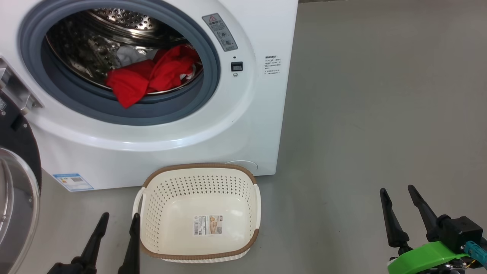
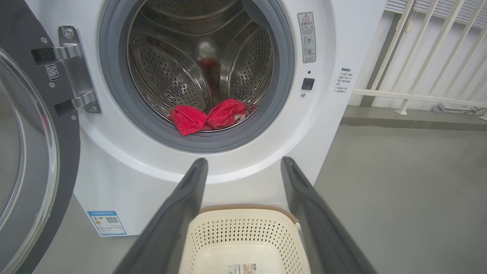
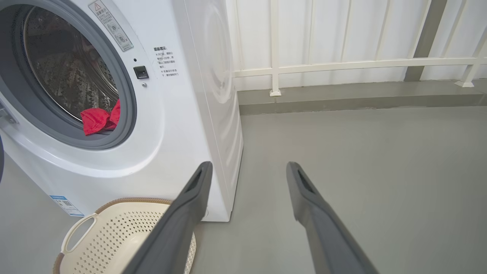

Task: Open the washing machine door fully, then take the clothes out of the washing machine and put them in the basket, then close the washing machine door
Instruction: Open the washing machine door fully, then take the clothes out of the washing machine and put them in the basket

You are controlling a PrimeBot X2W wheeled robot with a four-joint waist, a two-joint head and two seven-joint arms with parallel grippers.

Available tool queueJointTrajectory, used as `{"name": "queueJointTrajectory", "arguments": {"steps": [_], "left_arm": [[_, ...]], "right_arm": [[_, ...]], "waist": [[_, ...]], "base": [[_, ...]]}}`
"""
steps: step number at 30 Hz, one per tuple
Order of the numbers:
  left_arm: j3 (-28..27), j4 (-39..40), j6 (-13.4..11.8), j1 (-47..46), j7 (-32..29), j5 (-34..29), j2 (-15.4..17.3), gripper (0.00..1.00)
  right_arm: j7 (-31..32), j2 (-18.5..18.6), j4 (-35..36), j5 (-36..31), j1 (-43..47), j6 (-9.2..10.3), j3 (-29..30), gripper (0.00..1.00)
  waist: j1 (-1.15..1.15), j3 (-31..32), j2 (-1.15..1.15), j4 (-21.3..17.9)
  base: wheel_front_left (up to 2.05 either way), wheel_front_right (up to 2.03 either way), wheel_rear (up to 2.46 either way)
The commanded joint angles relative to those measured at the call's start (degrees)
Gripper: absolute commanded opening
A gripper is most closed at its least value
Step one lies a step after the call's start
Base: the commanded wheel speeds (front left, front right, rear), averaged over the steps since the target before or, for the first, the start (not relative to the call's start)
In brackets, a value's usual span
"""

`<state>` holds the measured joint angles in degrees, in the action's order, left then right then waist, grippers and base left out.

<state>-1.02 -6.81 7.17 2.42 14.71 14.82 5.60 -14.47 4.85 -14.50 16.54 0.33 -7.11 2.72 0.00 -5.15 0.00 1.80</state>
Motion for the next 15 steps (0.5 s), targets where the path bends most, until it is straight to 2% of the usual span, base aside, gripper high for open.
{"name": "queueJointTrajectory", "arguments": {"steps": [1, 10, 15], "left_arm": [[-1.9, 1.2, 0.3, -1.5, 0.3, 0.4, 0.9, 1.00], [-1.6, 1.4, 0.3, -2.2, 0.3, 0.8, 1.3, 1.00], [-2.0, 2.1, 0.3, -2.6, 0.3, 1.3, 1.4, 1.00]], "right_arm": [[-0.5, 0.3, 1.5, -0.5, -0.8, -0.37, -1.1, 1.00], [-0.5, 0.2, 1.7, -0.6, -1.2, -0.37, -1.0, 1.00], [-0.5, 0.1, 1.7, -0.6, -1.7, -0.37, -1.2, 1.00]], "waist": [[0.00, 0.0, 0.00, 0.2], [0.00, -0.4, 0.00, 1.1], [0.00, -0.9, 0.00, 1.3]], "base": [[0.00, 0.00, 0.00], [0.00, 0.00, 0.00], [0.44, -0.44, 0.00]]}}
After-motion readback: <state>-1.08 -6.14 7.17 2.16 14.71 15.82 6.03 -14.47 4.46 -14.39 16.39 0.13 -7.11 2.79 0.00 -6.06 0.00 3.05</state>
